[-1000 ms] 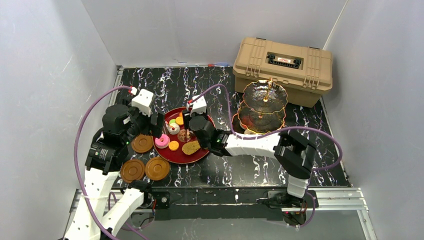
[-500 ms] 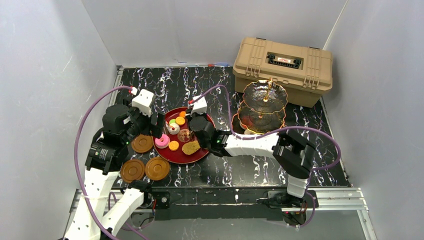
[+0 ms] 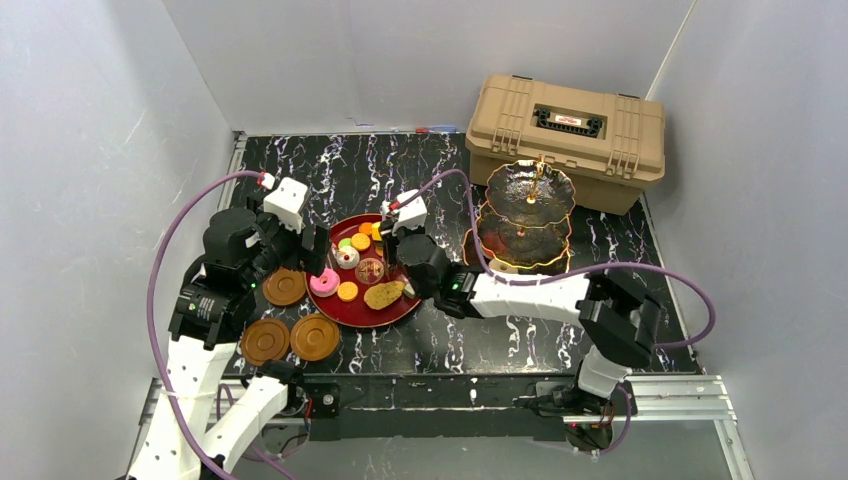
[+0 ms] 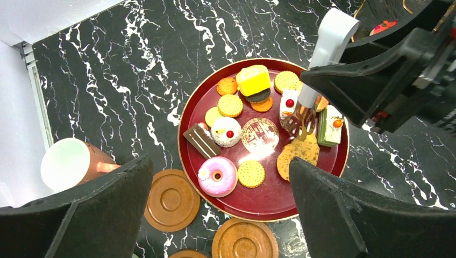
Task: Serve the afternoon tea
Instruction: Pick up the desert from the tray, then place the desert on the desert table.
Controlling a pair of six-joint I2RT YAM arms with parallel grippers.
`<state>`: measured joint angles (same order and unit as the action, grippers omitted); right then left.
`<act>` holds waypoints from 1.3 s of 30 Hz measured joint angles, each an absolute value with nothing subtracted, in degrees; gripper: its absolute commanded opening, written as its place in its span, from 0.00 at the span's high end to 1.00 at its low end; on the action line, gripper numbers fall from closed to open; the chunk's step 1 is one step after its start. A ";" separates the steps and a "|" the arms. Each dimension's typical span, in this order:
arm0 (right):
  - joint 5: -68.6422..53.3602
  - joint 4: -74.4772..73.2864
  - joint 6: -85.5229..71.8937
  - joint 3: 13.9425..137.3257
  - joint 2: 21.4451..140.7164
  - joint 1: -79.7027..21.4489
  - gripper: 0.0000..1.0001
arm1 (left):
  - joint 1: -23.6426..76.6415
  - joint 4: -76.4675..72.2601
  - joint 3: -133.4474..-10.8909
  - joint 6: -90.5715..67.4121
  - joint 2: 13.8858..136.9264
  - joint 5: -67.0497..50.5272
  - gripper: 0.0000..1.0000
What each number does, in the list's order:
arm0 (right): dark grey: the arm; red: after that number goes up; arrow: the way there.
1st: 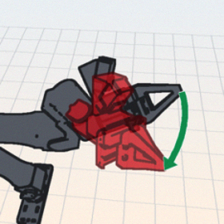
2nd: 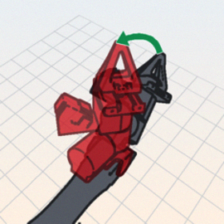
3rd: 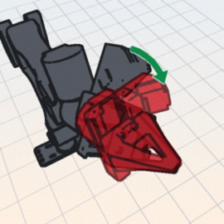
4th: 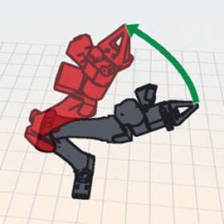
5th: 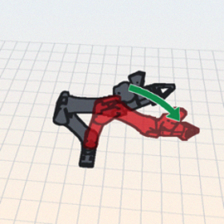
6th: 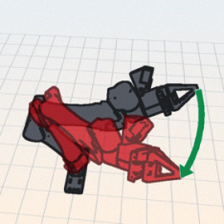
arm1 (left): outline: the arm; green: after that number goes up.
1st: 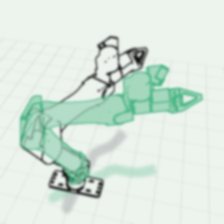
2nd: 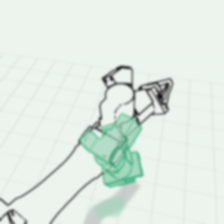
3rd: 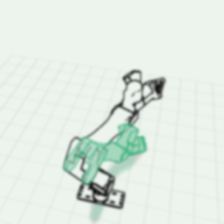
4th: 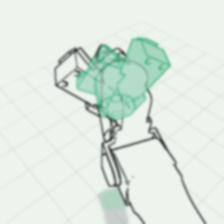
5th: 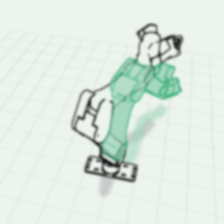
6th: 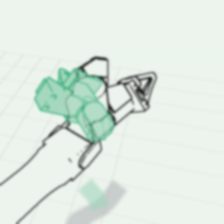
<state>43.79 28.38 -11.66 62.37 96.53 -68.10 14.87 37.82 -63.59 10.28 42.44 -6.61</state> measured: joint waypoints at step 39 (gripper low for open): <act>53.39 -2.94 -10.02 61.25 56.80 -68.27 0.97 | 14.87 37.80 -63.59 9.78 42.17 -7.51 0.06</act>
<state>53.39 -2.94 -10.02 61.25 56.80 -68.27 14.87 37.80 -63.59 9.78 42.17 -7.51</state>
